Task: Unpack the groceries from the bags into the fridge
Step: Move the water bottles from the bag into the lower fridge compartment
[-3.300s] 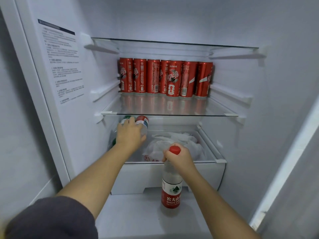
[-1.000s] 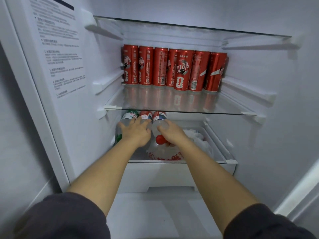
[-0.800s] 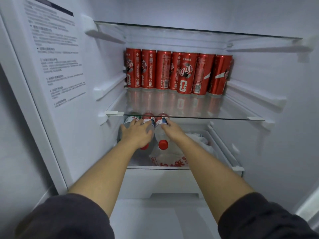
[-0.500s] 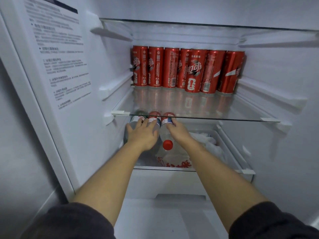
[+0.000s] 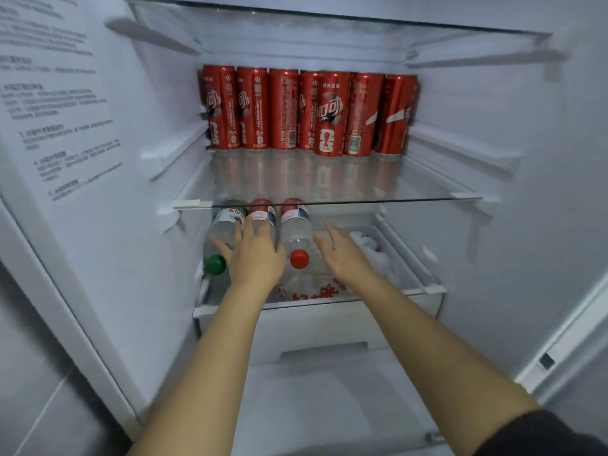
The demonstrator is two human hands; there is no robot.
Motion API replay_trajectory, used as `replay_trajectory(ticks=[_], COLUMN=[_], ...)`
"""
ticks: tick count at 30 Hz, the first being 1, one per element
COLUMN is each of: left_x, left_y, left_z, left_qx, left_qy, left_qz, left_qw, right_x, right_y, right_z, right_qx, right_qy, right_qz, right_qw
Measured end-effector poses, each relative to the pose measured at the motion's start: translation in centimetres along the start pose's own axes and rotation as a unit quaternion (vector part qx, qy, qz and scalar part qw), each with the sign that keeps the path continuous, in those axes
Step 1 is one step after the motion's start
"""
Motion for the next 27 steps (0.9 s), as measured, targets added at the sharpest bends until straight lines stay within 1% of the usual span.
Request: replay_trajectory(ticks=[4, 7, 9, 11, 13, 15, 17, 21, 25, 27], left_x=[4.0, 7.8, 10.2, 12.6, 14.5, 16.3, 17.8, 21.5, 27.0, 30.3], left_y=[-0.8, -1.6, -2.5, -3.6, -4.6, -5.6, -6.5, -7.3, -8.0, -7.8], left_z=[-1.9, -3.0, -3.6, -4.1, -4.5, -4.6, -4.7, -5.3, -6.7, -7.9], left_qx=[0.072, 0.105, 0.132, 0.158, 0.187, 0.187, 0.158, 0.060, 0.011, 0.006], left_qy=[-0.044, -0.122, -0.172, -0.213, -0.234, -0.251, -0.266, -0.287, -0.316, -0.344], left_qz=[-0.057, -0.101, -0.108, -0.085, -0.051, -0.018, 0.018, 0.087, 0.177, 0.193], left_qw=[0.995, 0.982, 0.970, 0.961, 0.953, 0.950, 0.951, 0.952, 0.932, 0.919], right_x=[4.7, 9.1, 11.7, 14.3, 16.7, 19.0, 21.2, 26.7, 34.5, 39.0], right_y=[0.7, 1.0, 1.0, 0.9, 0.6, 0.4, 0.5, 0.7, 1.3, 2.0], right_z=[-2.5, -3.9, -4.9, -5.8, -6.7, -7.6, -8.5, -10.3, -12.2, -13.2], right_qx=[0.116, 0.185, 0.209, 0.216, 0.218, 0.220, 0.220, 0.222, 0.234, 0.240], right_qy=[-0.019, -0.029, -0.035, -0.038, -0.054, -0.079, -0.104, -0.150, -0.212, -0.243], right_qz=[-0.031, -0.045, -0.038, -0.038, -0.041, -0.036, -0.027, -0.035, -0.031, -0.040], right_qw=[0.993, 0.981, 0.977, 0.975, 0.974, 0.972, 0.970, 0.963, 0.948, 0.939])
Point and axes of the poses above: each hand's wrist, its own x-axis away from the middle knuckle, its own y-axis out of the back of the hand, z = x × y, the point moved 1 cm from there along -x, towards the middle knuckle
